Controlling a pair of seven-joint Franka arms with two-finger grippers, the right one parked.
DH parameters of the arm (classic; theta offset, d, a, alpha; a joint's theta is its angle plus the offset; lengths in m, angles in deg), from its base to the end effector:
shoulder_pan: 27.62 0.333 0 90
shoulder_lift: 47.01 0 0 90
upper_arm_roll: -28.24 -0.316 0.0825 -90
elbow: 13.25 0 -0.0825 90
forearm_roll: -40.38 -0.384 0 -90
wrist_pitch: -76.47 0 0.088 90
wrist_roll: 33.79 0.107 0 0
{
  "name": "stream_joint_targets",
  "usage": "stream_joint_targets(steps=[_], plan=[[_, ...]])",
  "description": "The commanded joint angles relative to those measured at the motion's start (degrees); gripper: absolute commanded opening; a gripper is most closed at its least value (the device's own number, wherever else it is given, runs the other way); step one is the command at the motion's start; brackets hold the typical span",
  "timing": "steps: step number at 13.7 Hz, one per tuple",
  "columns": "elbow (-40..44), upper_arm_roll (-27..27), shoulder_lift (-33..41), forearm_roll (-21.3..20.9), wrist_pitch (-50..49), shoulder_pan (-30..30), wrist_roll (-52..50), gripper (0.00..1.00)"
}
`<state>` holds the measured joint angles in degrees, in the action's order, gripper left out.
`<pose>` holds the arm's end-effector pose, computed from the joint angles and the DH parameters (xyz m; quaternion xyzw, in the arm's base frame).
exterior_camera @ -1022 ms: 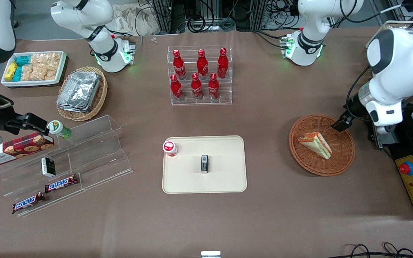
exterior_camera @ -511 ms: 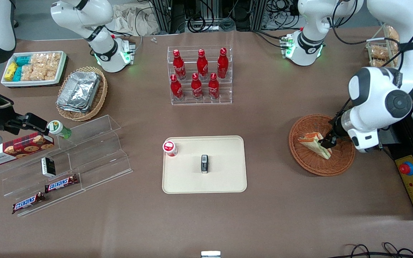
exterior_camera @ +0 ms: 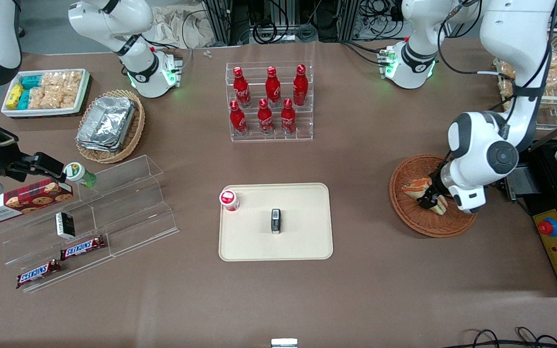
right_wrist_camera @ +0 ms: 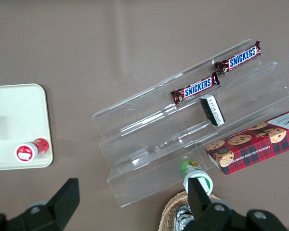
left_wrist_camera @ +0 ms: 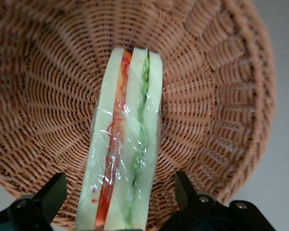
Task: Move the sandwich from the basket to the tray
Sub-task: 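Lower the open left gripper onto the wrapped sandwich in the basket, then close the left gripper on the sandwich and lift it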
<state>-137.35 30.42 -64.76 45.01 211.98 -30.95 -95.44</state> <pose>0.5500 -0.0541 0.2419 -0.8656 -0.4966 0.0640 0.0035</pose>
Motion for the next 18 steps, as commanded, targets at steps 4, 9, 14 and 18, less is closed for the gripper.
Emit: stream_joint_targets(steps=[4, 9, 14, 18], plan=[[-0.8, 0.3, -1.7, -0.5, 2.7, 0.0, -1.6, 0.26], [-0.1, 0.3, 0.7, -1.0, 1.5, 0.4, -1.1, 0.0], [10.2, 0.3, 5.4, -1.0, -17.6, 0.1, 5.4, 0.0], [21.3, 0.5, 5.0, -0.3, -30.9, -0.2, 13.3, 0.0]])
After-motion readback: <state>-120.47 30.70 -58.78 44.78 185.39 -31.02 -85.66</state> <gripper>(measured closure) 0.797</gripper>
